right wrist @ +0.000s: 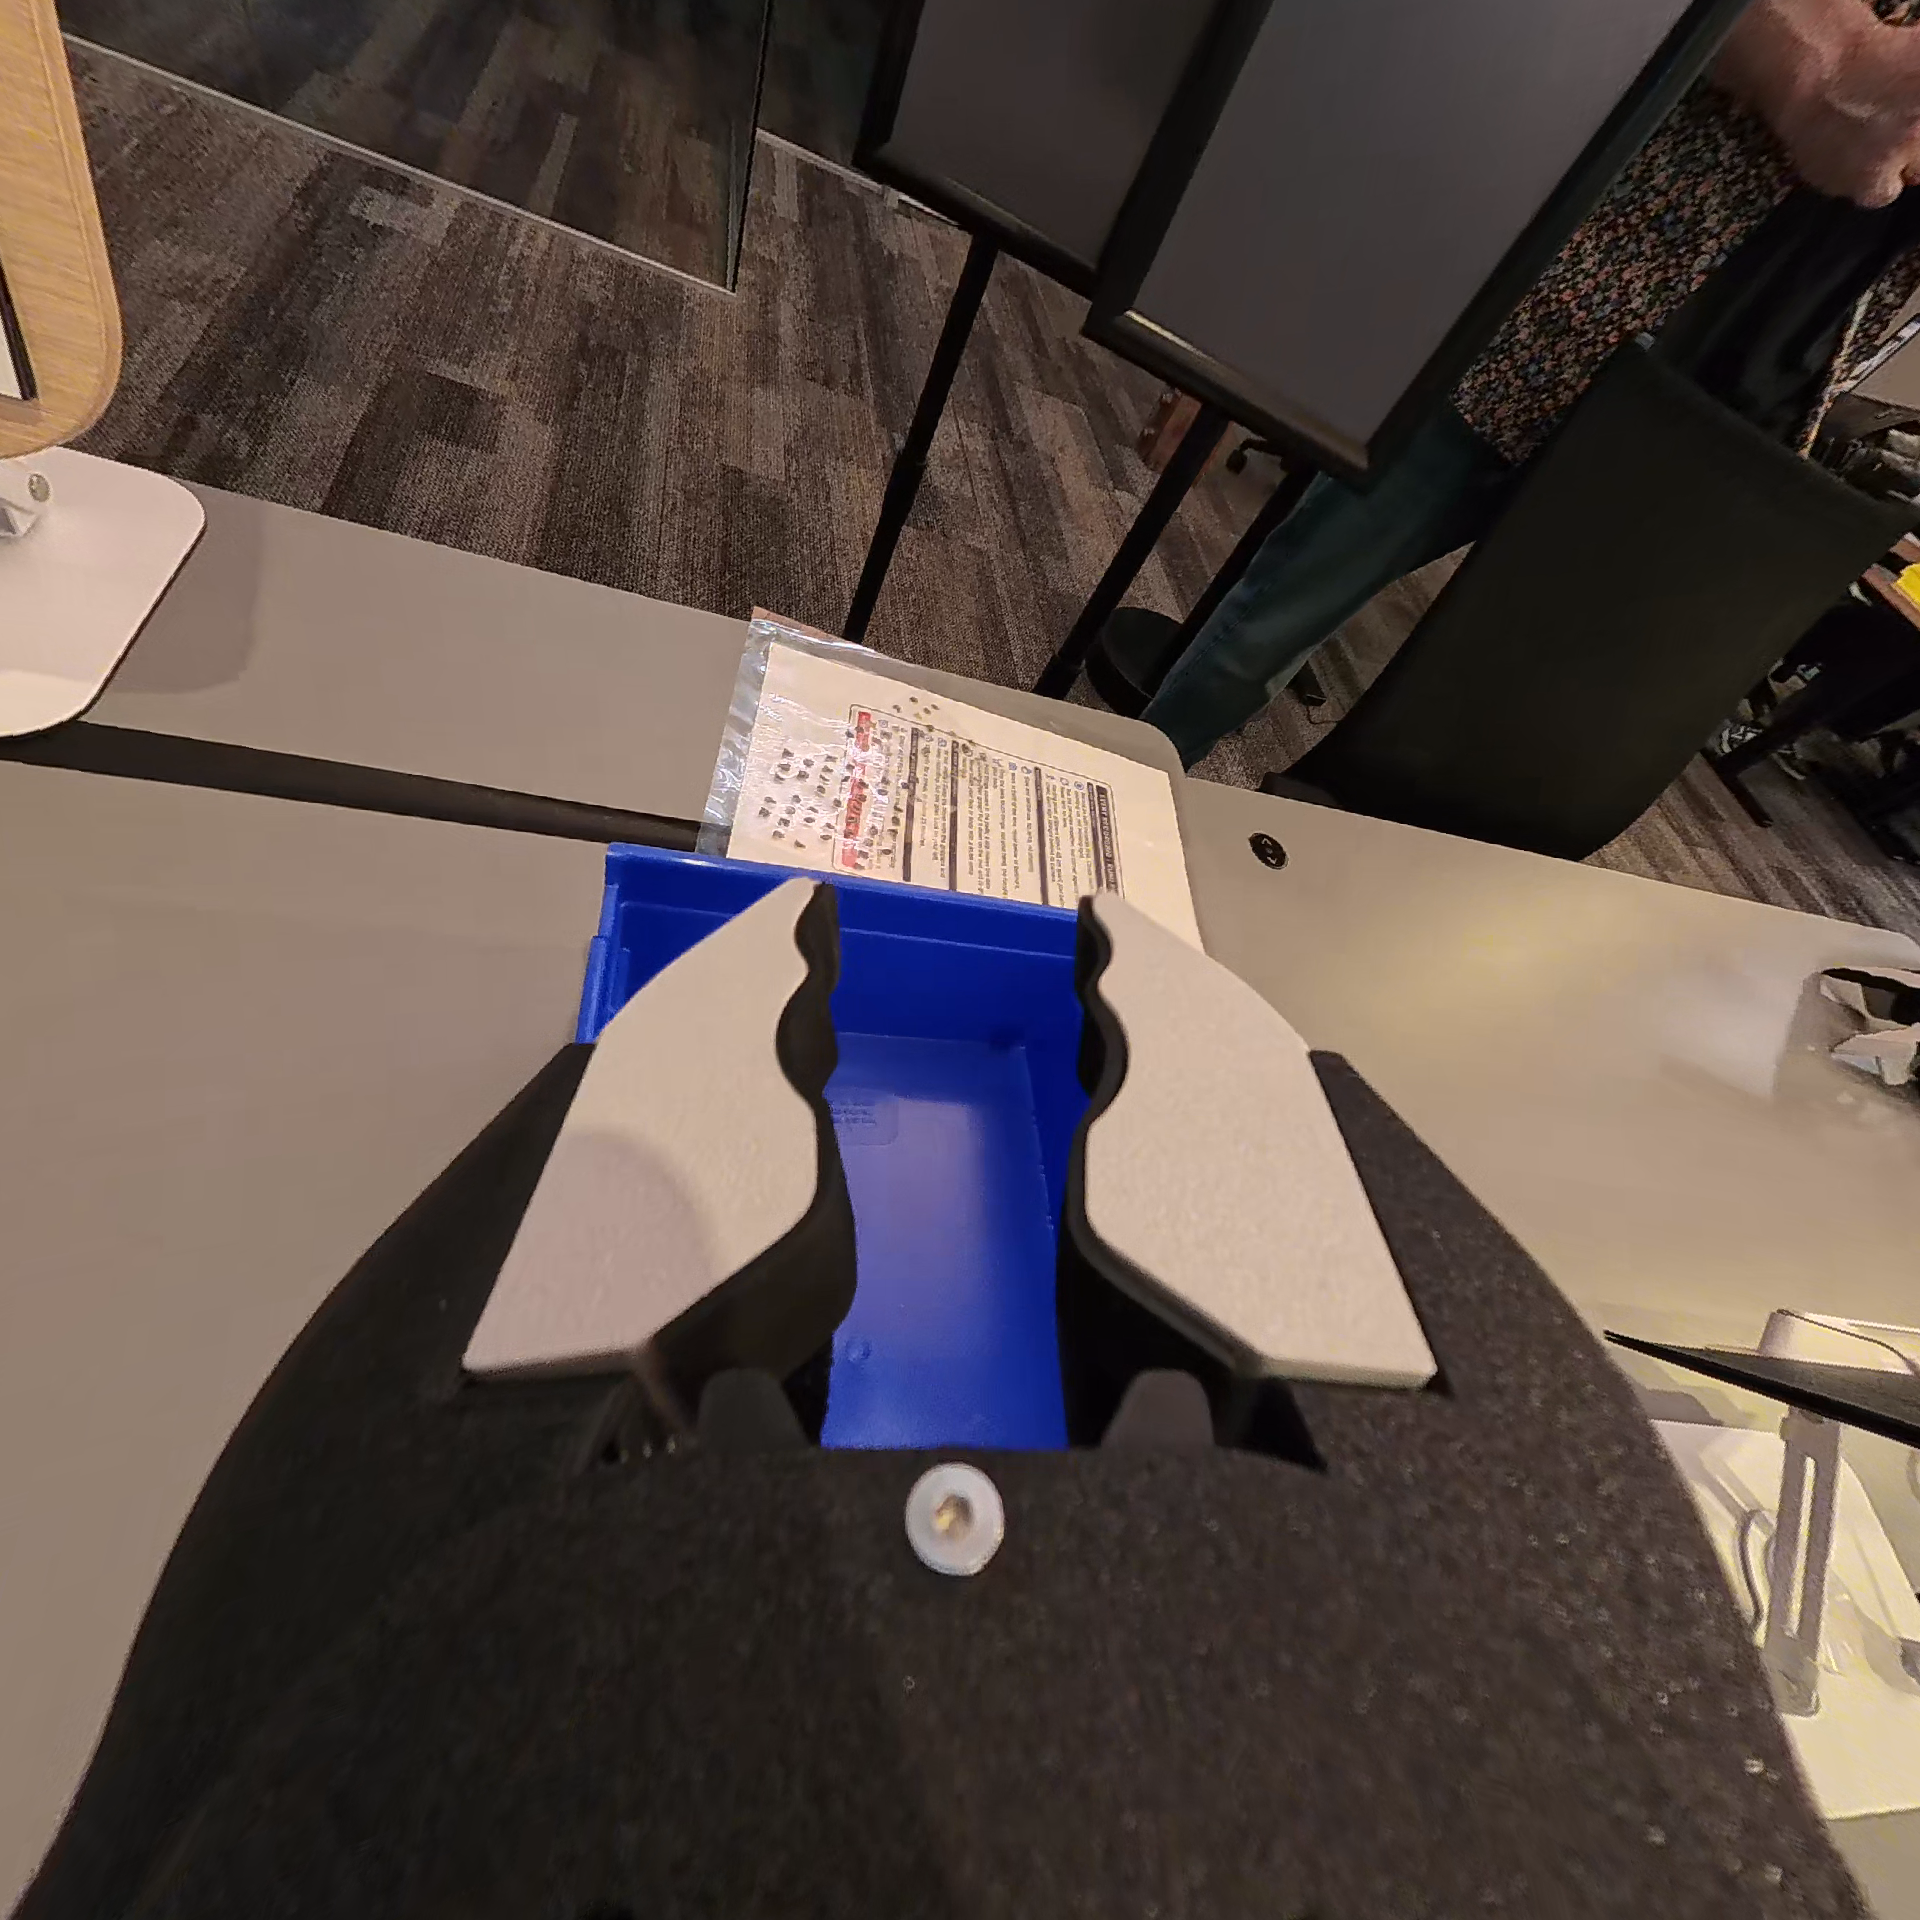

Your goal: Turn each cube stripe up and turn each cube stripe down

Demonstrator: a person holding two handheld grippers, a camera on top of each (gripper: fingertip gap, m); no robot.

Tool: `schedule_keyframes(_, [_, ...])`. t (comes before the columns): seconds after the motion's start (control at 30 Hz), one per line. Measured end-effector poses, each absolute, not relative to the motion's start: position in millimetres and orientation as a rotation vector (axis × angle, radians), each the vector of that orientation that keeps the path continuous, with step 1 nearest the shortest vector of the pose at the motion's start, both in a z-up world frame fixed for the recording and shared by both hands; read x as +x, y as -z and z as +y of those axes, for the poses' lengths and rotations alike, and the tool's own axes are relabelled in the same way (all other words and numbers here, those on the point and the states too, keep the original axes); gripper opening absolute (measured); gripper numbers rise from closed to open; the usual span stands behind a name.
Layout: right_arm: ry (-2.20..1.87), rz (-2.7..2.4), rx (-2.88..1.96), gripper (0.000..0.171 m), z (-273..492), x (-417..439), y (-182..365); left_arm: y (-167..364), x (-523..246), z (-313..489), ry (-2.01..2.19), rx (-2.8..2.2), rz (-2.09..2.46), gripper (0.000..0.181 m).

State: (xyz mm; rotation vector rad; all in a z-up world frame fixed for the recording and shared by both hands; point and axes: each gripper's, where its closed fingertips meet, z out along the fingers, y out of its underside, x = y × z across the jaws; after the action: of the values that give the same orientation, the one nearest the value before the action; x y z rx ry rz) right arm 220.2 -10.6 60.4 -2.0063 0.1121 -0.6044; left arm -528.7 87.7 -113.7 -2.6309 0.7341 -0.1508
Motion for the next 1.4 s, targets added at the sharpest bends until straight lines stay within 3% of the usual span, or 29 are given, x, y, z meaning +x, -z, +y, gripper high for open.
schedule_keyframes(0.5, [0.573, 0.079, -2.069, 0.044, -9, 222, -50, 113, -531, 90, 0.179, -2.59, 0.736, 0.014])
schedule_keyframes(0.73, [0.575, 0.066, -2.089, 0.044, -8, 222, -46, 113, -535, 79, 0.244, -2.64, 0.684, 0.025])
schedule_keyframes(0.87, [0.57, 0.05, -2.101, 0.045, -7, 220, -44, 113, -537, 75, 0.179, -2.647, 0.749, 0.011])
schedule_keyframes(1.07, [0.56, 0.034, -2.116, 0.045, -8, 219, -42, 110, -538, 71, 0.233, -2.645, 0.703, 0.012])
schedule_keyframes(1.4, [0.585, -0.049, -2.117, 0.045, 0, 203, -39, -13, -530, 80, 0.197, -2.126, 0.592, 0.038])
